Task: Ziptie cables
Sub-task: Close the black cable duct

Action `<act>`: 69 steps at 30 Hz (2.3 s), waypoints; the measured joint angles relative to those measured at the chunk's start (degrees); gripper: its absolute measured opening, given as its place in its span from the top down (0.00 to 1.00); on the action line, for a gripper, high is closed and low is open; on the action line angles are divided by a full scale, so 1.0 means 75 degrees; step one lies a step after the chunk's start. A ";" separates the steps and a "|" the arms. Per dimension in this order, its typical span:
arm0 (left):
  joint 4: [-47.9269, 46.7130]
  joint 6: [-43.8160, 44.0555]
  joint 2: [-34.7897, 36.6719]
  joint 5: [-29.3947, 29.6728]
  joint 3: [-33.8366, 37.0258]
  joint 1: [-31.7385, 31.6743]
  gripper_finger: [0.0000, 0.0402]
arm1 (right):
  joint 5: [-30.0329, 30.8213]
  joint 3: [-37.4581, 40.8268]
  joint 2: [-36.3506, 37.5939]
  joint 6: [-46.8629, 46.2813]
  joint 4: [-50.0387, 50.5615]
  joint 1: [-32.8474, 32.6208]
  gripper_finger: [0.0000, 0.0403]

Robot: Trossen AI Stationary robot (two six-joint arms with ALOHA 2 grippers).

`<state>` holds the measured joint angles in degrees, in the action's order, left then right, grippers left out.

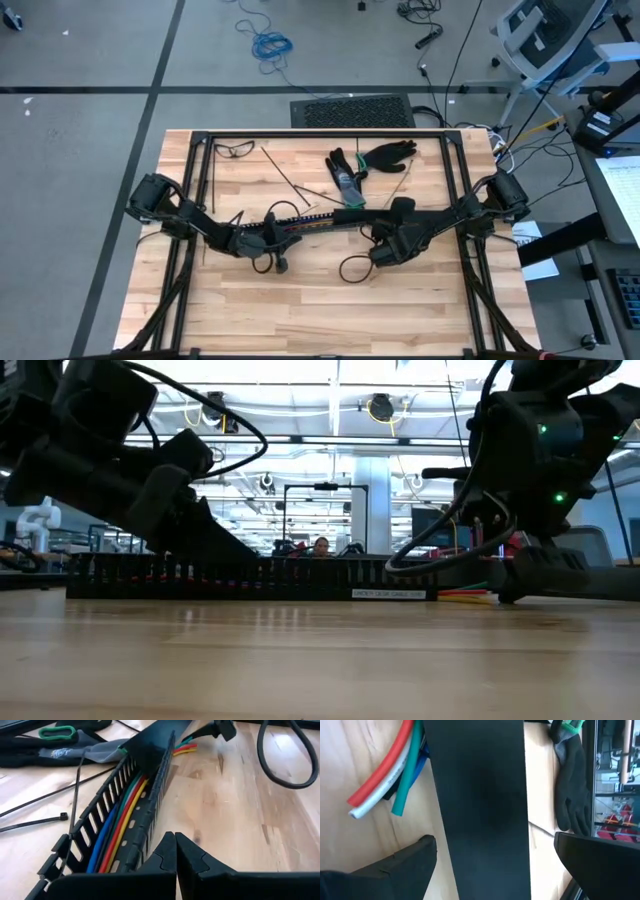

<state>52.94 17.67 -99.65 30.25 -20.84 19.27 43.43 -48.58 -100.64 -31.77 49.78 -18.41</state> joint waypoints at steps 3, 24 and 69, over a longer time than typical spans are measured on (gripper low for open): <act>0.0147 -0.0023 -0.0181 0.0038 0.0000 0.0006 1.00 | 0.0107 0.0008 -0.0003 0.0270 -0.0031 0.0000 0.03; 0.0779 -0.0237 -0.0504 0.0170 0.0015 0.0003 1.00 | 0.0423 0.0347 -0.0003 0.0700 -0.0486 0.0169 0.03; 0.0747 -0.0433 -0.0513 0.0054 0.0024 0.0000 1.00 | 0.0938 0.0353 -0.0023 0.1159 -0.0470 0.0813 0.12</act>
<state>58.54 14.42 -103.50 30.65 -20.67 19.27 50.46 -45.93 -100.82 -23.08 46.25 -12.32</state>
